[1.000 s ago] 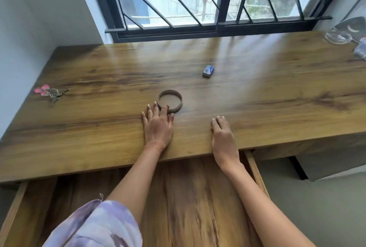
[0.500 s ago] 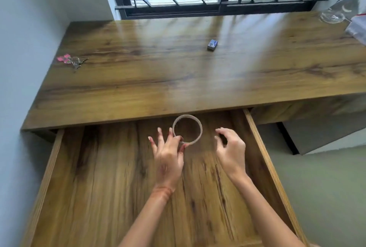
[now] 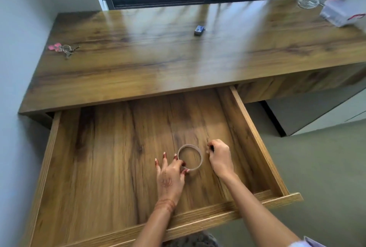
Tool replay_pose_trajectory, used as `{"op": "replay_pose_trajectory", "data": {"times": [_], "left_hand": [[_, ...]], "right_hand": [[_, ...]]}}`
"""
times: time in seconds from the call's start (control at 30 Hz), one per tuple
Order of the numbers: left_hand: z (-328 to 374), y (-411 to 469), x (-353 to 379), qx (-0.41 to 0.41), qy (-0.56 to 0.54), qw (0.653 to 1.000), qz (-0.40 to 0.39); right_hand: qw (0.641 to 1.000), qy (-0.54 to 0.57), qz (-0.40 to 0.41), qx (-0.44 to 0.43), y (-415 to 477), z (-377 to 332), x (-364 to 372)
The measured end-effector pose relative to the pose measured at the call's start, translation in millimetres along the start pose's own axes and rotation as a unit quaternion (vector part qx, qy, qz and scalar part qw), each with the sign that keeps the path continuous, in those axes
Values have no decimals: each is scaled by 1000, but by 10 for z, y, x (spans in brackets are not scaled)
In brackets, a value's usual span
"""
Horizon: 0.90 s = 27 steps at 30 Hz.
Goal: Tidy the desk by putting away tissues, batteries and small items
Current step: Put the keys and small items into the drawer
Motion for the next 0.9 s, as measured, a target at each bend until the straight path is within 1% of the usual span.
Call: {"op": "replay_pose_trajectory", "data": {"times": [0.1,0.2,0.33,0.43,0.5,0.6,0.7,0.8,0.87,0.9], "left_hand": [[-57,24,51,-3,25,1000,-8],[-53,62,110,-1,31,999,-32],[-26,91,137,2,36,998,-51],[-8,133,92,-8,4,999,-51],[63,189,38,5,-19,999,-45],[243,331,-105,33,-60,997,-18],[499,588,-352,70,-93,992,38],[804,941,-662,119,-79,984,107],[991,1255,-851,140,-61,980,127],[1061,1436,-914,142,-47,981,123]], "right_hand": [[1000,-8,-8,-1,-21,17,65],[1000,-18,-20,2,-30,49,121],[1000,-3,-18,3,-54,49,119],[1000,14,14,-16,-71,-10,11],[998,31,42,-41,-59,-86,-91],[994,55,64,-74,37,-216,-227],[987,84,99,-98,293,-364,-436],[979,113,131,-110,714,-534,-676],[976,114,144,-119,1101,-643,-812],[975,110,148,-126,1313,-693,-866]]}}
Point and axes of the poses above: each hand's wrist, its own y-axis towards the middle knuckle, its own x-axis out of the palm, z = x × y, the point moved 10 cm from there along y, towards the middle knuckle, and after that the axes turned 10 degrees about -x, right-handed, at the moved point
